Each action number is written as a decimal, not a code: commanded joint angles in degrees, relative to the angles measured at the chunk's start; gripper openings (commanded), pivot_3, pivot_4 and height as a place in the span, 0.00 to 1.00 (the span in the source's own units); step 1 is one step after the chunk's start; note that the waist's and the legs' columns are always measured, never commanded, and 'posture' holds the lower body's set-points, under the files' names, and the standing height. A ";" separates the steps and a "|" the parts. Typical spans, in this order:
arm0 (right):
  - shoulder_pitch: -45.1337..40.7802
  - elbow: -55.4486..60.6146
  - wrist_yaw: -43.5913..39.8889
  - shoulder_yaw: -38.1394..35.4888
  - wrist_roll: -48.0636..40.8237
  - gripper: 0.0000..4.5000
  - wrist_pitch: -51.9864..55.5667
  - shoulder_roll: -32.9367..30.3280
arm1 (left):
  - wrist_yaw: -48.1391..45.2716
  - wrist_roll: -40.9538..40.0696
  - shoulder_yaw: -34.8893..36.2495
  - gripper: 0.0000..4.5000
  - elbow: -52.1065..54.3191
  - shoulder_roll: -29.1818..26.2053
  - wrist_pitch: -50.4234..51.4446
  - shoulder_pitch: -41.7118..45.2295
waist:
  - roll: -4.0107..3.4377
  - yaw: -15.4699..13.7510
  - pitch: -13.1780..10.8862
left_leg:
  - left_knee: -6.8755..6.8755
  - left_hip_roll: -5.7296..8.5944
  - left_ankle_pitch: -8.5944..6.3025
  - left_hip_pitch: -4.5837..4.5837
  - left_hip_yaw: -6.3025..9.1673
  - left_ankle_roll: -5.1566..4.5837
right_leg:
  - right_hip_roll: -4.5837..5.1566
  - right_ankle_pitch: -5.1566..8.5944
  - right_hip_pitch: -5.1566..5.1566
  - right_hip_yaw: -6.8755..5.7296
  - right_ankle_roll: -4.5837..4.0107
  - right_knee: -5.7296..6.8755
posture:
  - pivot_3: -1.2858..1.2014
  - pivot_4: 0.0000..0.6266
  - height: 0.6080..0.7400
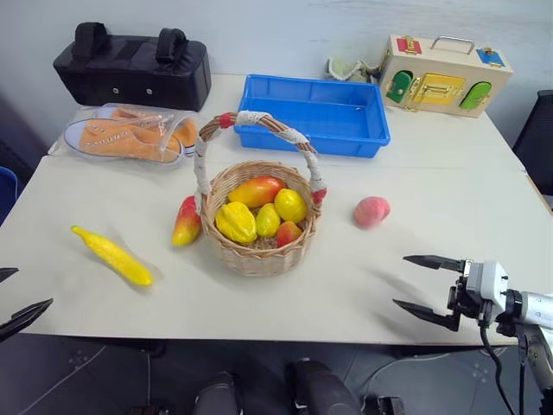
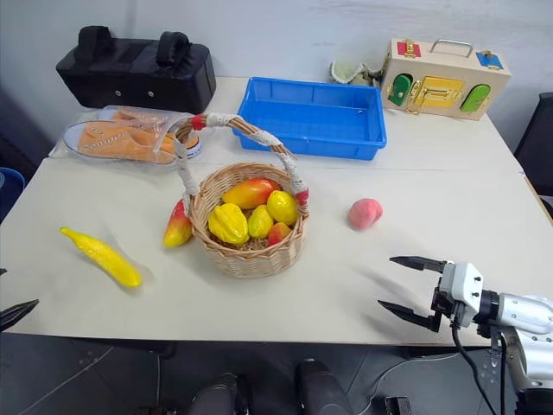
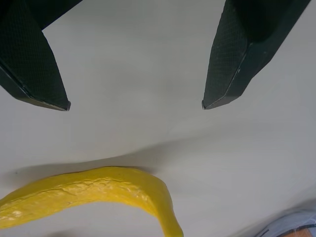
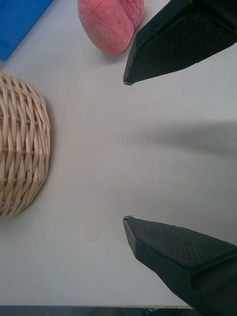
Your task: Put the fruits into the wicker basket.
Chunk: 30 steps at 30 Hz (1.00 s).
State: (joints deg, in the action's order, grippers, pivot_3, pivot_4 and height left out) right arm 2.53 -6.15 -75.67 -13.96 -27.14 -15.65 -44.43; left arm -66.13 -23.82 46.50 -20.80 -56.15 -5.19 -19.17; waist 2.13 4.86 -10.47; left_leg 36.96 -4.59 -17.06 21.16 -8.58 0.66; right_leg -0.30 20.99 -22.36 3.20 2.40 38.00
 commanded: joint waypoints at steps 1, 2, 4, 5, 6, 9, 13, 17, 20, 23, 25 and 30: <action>-0.83 1.38 -0.92 -0.14 -1.25 0.99 -0.06 0.16 | 1.46 -0.39 1.52 1.00 1.98 0.98 -0.99 -0.11 | 0.00 0.00 0.00 | 0.00 0.00 0.00 0.00 0.00 0.00 | 0.00 0.00 0.00 0.00 0.00 0.00 | 0.52 0.24 1.00; -1.23 1.41 -1.28 0.23 -1.40 0.99 0.18 0.23 | 1.53 -1.03 1.63 1.00 2.28 1.17 0.03 0.03 | 0.00 0.00 0.00 | 0.01 0.00 0.00 0.00 0.00 0.00 | 0.00 0.00 0.01 0.00 0.00 0.00 | 0.52 0.24 1.00; -2.12 1.39 -1.88 0.81 -1.38 0.99 0.14 0.44 | 1.63 -1.54 1.66 1.00 2.72 1.20 1.70 -0.05 | 0.02 -0.01 0.01 | 0.03 0.00 0.00 0.00 0.00 0.00 | 0.00 0.00 0.01 0.00 0.00 0.03 | 0.52 0.24 1.00; -2.60 1.71 -1.78 1.01 -1.66 0.99 0.49 0.76 | 1.25 -1.77 1.71 1.00 3.00 1.08 2.54 -0.40 | 0.02 -0.04 0.01 | 0.04 0.00 0.00 0.00 0.00 0.00 | -0.01 0.00 0.00 -0.01 0.00 0.04 | 0.52 0.24 1.00; -2.98 2.10 -1.48 1.15 -1.91 0.99 0.78 1.11 | 0.75 -1.98 1.82 1.00 3.30 1.01 2.99 -0.69 | 0.02 -0.04 0.01 | 0.04 0.00 0.00 0.00 0.00 0.00 | 0.00 0.00 0.01 -0.01 0.00 0.04 | 0.52 0.24 1.00; -2.77 4.99 -1.04 1.92 -3.05 0.99 2.76 1.82 | -1.01 -2.79 2.18 1.00 4.17 0.55 4.62 -1.43 | 0.02 -0.01 0.01 | 0.05 0.00 0.00 0.01 0.00 0.00 | 0.00 0.00 0.00 -0.01 0.00 0.06 | 0.52 0.24 1.00; -0.37 15.14 1.86 3.42 -7.00 0.99 6.01 5.24 | -6.16 -4.52 0.35 1.00 11.12 -2.56 11.94 -3.77 | 0.08 -0.03 0.05 | 0.03 -0.01 0.00 0.02 0.02 0.00 | 0.00 0.00 -0.02 -0.02 0.00 0.07 | 0.52 0.24 1.00; -1.17 23.93 6.51 4.32 -10.24 0.99 9.63 8.18 | -9.04 -2.99 -3.98 1.00 18.84 -6.70 10.46 0.09 | 0.08 -0.44 0.05 | 0.11 -0.02 0.04 0.03 0.13 0.03 | 0.00 0.00 0.03 -0.11 0.00 0.17 | 0.52 0.24 1.00; -2.76 27.44 9.09 5.10 -11.72 0.99 13.07 8.64 | -11.63 -0.36 -13.31 1.00 22.36 -12.54 10.80 6.13 | 0.09 -0.67 0.06 | 0.13 0.02 0.05 0.00 0.10 0.00 | 0.08 0.00 0.09 -0.15 0.00 0.18 | 0.52 0.24 1.00; -3.98 28.24 8.21 6.27 -11.58 0.99 14.73 8.02 | -14.10 2.54 -22.76 1.00 21.46 -17.31 11.45 12.50 | 0.06 -0.71 0.06 | 0.04 0.03 0.05 0.03 0.06 0.04 | 0.06 0.00 0.03 -0.14 -0.01 0.09 | 0.52 0.24 1.00; -4.70 27.94 8.17 6.57 -11.51 0.99 15.26 8.19 | -14.29 9.41 -33.21 1.00 15.16 -16.74 6.02 24.72 | -0.09 -0.67 0.02 | 0.03 0.03 0.08 0.04 -0.07 0.17 | 0.03 0.00 -0.01 -0.12 -0.01 0.04 | 0.52 0.24 1.00; -3.58 27.58 7.97 5.64 -10.84 0.99 15.12 8.07 | -19.30 20.53 -47.93 1.00 3.00 -14.90 -4.31 42.16 | -0.12 -0.24 0.00 | 0.13 -0.06 0.21 0.11 -0.33 0.36 | -0.17 0.01 -0.17 0.09 0.00 0.09 | 0.52 0.24 1.00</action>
State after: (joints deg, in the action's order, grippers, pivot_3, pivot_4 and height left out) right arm -1.46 20.16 -67.52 -7.02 -37.62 -0.01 -35.83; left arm -83.56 -5.73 0.26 -15.34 -70.59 -6.80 21.14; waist 2.00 4.62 -10.47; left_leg 37.09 -4.68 -16.85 21.28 -8.98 1.02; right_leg -0.47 21.01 -22.57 3.32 2.41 38.09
